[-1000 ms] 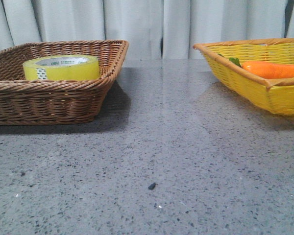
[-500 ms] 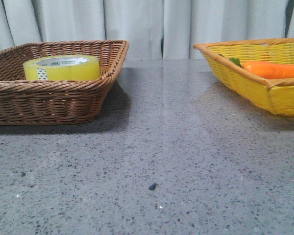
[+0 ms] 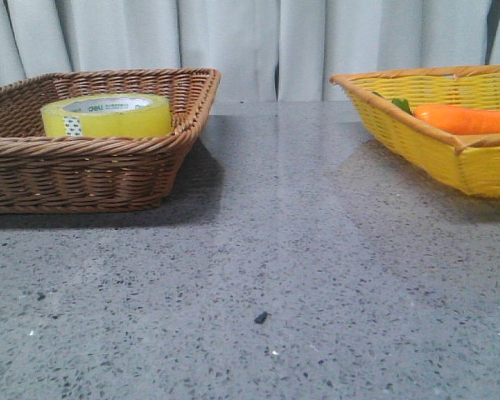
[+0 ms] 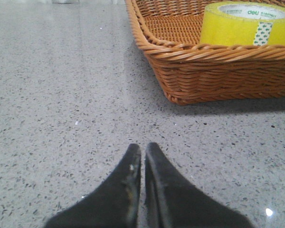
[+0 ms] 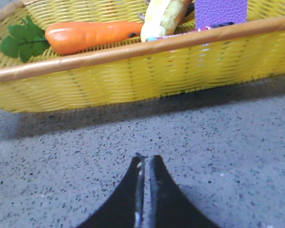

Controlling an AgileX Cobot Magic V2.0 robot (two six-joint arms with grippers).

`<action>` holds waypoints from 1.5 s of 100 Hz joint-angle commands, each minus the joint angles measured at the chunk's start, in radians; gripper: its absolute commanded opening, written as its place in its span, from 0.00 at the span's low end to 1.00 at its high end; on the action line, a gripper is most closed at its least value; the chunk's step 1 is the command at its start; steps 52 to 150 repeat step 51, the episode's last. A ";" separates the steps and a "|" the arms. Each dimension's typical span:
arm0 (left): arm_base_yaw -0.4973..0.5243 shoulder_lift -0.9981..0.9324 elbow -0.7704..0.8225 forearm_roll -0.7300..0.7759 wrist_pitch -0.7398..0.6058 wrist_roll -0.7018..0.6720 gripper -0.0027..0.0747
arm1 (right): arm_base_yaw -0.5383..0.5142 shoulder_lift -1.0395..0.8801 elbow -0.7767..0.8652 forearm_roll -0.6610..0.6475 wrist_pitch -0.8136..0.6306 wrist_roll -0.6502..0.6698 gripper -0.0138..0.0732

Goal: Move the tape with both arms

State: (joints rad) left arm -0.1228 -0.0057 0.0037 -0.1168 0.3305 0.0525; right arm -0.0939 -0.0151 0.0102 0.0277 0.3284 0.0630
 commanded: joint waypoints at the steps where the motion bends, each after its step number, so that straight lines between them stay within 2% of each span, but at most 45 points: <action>1: 0.002 -0.029 0.009 -0.001 -0.052 -0.006 0.01 | -0.004 -0.015 0.021 0.000 -0.026 -0.011 0.07; 150: 0.002 -0.029 0.009 -0.001 -0.052 -0.006 0.01 | -0.004 -0.015 0.021 0.000 -0.026 -0.011 0.07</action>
